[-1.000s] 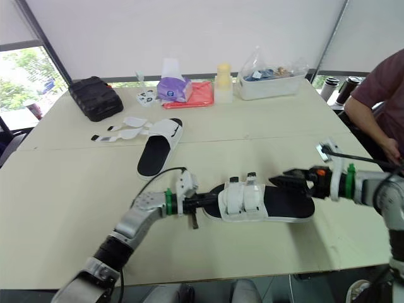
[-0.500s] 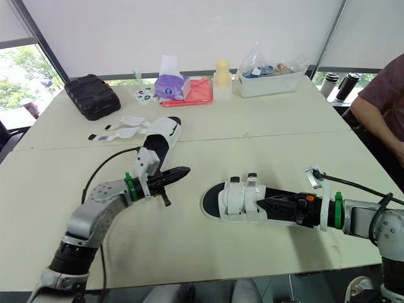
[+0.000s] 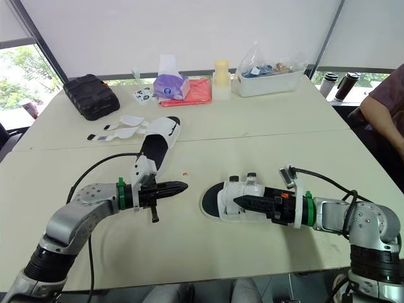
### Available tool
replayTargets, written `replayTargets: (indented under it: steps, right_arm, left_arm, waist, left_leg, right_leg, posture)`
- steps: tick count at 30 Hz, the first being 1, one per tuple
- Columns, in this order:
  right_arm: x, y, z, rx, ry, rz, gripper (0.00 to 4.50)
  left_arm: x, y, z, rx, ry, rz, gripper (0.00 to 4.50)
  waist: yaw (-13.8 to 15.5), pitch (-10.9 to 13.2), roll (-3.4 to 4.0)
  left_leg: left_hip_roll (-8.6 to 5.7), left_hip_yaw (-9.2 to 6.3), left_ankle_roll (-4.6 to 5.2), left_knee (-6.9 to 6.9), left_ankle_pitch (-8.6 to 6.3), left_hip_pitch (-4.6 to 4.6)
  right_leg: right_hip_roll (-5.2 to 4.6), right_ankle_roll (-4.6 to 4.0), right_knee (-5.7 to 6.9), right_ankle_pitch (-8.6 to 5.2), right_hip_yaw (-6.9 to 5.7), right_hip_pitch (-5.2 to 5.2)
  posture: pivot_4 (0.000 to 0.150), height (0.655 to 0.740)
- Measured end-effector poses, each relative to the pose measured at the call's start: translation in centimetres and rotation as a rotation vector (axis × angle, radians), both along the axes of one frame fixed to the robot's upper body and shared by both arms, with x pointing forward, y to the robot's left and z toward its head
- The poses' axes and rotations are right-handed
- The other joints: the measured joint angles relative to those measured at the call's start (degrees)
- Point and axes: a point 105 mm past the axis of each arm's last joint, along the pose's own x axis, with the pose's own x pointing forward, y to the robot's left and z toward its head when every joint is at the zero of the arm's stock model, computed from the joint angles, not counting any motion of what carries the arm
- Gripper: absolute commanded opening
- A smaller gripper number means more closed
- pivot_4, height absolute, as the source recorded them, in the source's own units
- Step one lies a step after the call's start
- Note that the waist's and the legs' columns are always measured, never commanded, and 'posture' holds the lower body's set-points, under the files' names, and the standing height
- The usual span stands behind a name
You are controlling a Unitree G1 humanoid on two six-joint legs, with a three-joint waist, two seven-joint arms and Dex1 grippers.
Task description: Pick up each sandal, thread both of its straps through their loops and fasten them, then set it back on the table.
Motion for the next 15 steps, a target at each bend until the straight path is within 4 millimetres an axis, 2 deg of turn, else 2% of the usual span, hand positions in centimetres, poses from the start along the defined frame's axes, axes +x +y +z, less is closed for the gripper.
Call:
replayTargets:
  steps: [6, 12, 13, 15]
  right_arm:
    - [0.6, 0.4, -0.9, -0.005, 0.027, -0.023, 0.12]
    - [1.4, 0.0, -0.3, 0.029, -0.008, -0.104, 0.03]
    - [1.8, -0.1, 0.3, 0.052, -0.032, -0.134, 0.03]
    - [3.8, -0.7, 2.7, 0.115, -0.145, -0.251, 0.03]
  left_arm:
    - [0.0, -0.1, 0.2, 0.015, -0.032, -0.011, 0.0]
    - [0.0, -0.2, 0.6, 0.02, -0.052, -0.036, 0.0]
    - [0.2, -0.2, 0.8, 0.02, -0.058, -0.039, 0.0]
    - [0.6, -0.4, 1.4, 0.016, -0.077, -0.042, 0.0]
  waist:
    - [0.0, 0.0, 0.0]
    - [0.0, 0.0, 0.0]
    - [0.0, 0.0, 0.0]
    - [-0.04, 0.01, 0.02]
  left_leg:
    - [0.0, 0.02, -0.01, 0.0, 0.01, -0.03]
    - [0.0, 0.02, -0.02, 0.0, 0.01, -0.03]
    - [0.0, 0.03, -0.03, 0.0, 0.02, -0.03]
    - [-0.01, 0.04, -0.07, 0.0, 0.04, -0.02]
  right_leg:
    - [0.0, -0.01, 0.04, 0.0, 0.02, -0.07]
    - [0.0, -0.01, 0.08, 0.0, 0.03, -0.08]
    - [0.0, -0.01, 0.1, 0.0, 0.04, -0.09]
    - [0.0, -0.03, 0.14, 0.01, 0.07, -0.12]
  posture:
    - [0.15, 0.74]
    - [0.15, 0.74]
    - [0.15, 0.74]
    - [0.15, 0.74]
